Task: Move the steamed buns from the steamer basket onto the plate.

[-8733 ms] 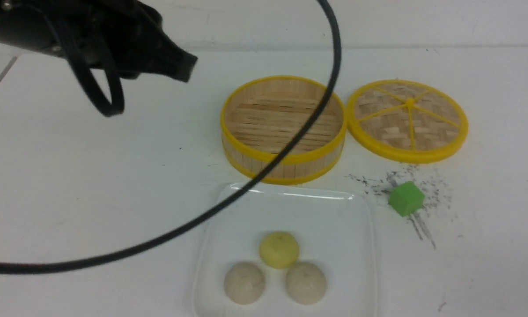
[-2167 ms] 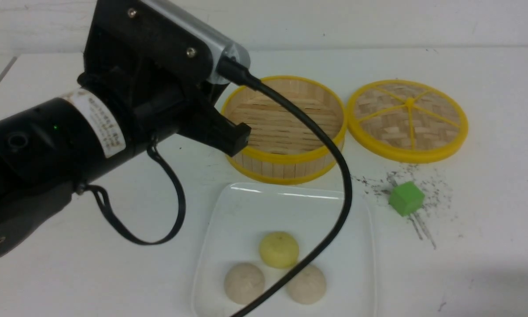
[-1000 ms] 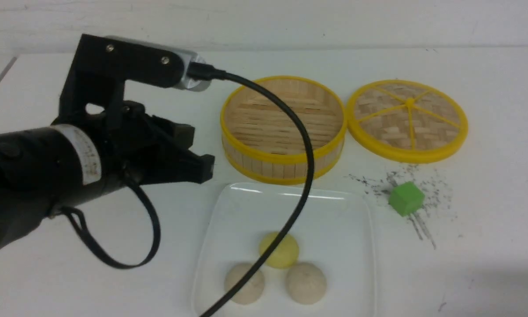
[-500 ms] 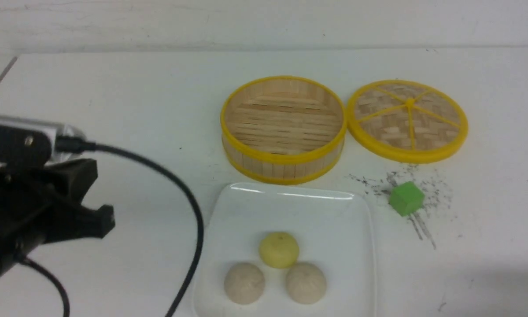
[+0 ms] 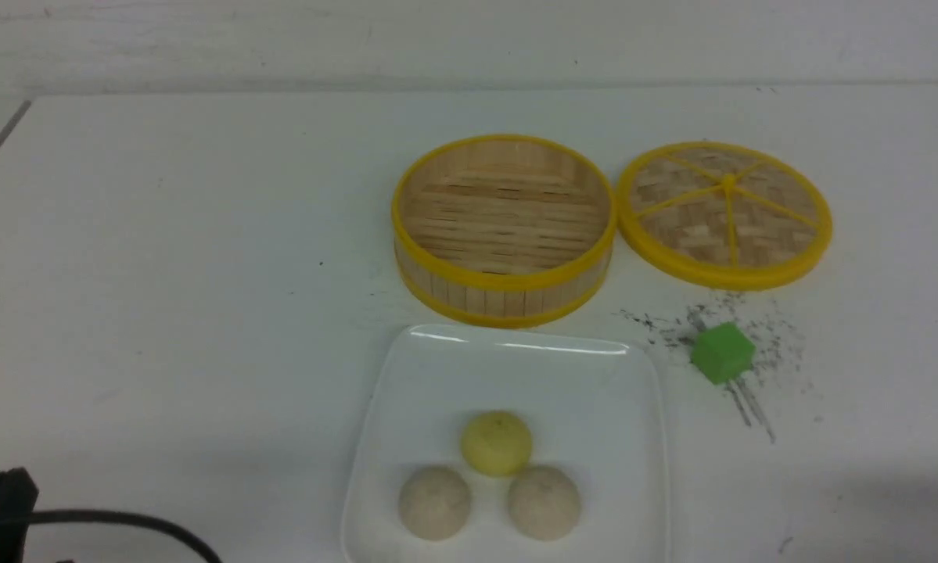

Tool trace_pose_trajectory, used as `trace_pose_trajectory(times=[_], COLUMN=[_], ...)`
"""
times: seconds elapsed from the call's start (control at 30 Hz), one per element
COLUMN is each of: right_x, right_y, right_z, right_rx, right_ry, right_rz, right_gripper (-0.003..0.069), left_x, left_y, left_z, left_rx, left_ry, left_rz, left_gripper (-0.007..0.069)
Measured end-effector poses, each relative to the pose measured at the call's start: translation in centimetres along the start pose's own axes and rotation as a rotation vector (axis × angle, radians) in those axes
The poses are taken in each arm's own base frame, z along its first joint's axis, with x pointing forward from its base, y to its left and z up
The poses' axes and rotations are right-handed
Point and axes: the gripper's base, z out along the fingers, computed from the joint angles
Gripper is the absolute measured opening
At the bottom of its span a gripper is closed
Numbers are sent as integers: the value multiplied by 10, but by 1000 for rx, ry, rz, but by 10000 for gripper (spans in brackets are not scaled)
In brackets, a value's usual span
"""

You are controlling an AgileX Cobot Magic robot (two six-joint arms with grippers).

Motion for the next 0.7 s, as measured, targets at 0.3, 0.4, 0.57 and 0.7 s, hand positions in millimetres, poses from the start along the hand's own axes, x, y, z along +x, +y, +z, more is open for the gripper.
trace_pose_trajectory(times=[0.3,0.4,0.57,0.7], right_x=[0,0,0,0], right_y=[0,0,0,0], right_z=[0,0,0,0], right_rx=[0,0,0,-2], right_ry=[0,0,0,-1], right_rz=[0,0,-1,-1], right_gripper=[240,240,240,240], left_x=[5,10,16,17], left_y=[9,14,18,17], left_z=[-11,-16,-20,-20], left_rx=[-87,-140,-187,-172], left_ry=[-22,-8,46,59], left_rz=[-10,-25,6,24], left_gripper=[75,81,88,90])
